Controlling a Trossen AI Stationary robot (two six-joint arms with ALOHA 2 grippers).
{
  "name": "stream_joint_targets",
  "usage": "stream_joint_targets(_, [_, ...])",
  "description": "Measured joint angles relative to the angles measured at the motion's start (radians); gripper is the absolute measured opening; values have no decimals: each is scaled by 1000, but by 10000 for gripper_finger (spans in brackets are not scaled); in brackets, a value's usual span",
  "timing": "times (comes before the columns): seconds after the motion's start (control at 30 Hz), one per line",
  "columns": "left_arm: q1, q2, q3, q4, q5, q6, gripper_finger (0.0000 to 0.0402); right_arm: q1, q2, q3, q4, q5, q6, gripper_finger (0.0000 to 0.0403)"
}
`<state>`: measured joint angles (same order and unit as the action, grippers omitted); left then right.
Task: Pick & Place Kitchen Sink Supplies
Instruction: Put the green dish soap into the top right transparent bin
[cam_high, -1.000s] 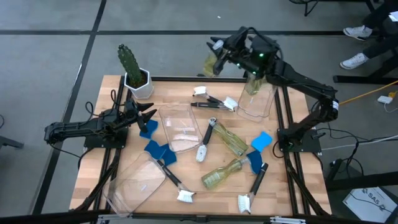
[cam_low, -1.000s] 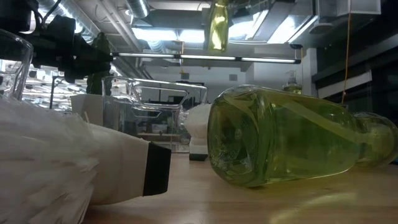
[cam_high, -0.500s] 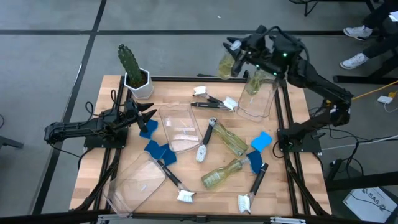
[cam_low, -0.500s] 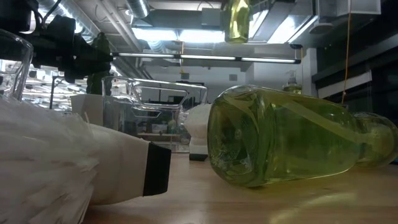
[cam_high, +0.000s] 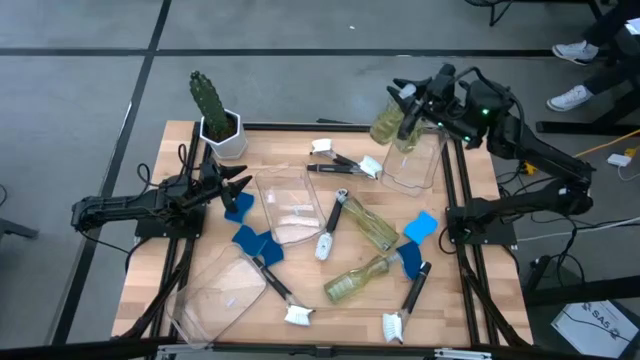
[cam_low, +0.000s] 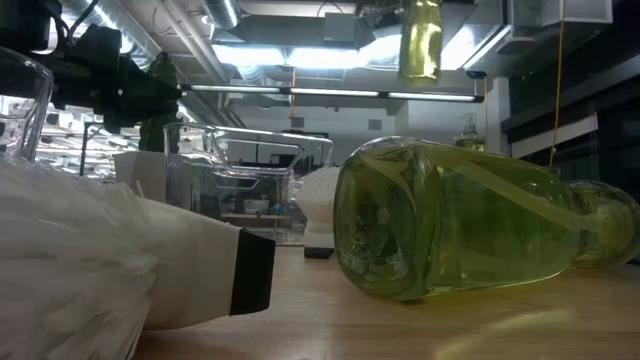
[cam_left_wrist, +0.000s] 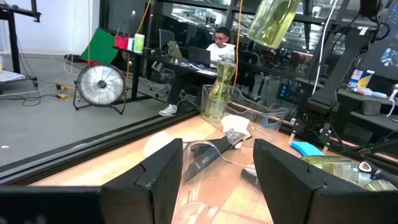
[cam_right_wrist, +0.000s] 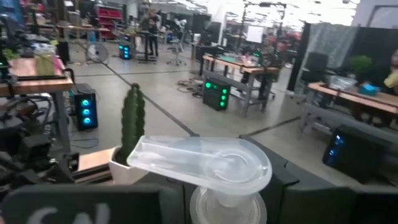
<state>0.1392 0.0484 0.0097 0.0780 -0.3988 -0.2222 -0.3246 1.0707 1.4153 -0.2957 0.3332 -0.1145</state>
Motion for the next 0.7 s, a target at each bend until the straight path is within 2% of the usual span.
stream_joint_targets(0.2, [0, 0, 0, 0, 0, 0, 190, 1, -90, -109, -13, 101, 2, 100])
stream_joint_targets(0.5, [0, 0, 0, 0, 0, 0, 191, 0, -201, -301, -23, 381, 87, 100])
stream_joint_targets(0.7, [0, 0, 0, 0, 0, 0, 190, 0, -238, -440, -20, 520, 162, 100])
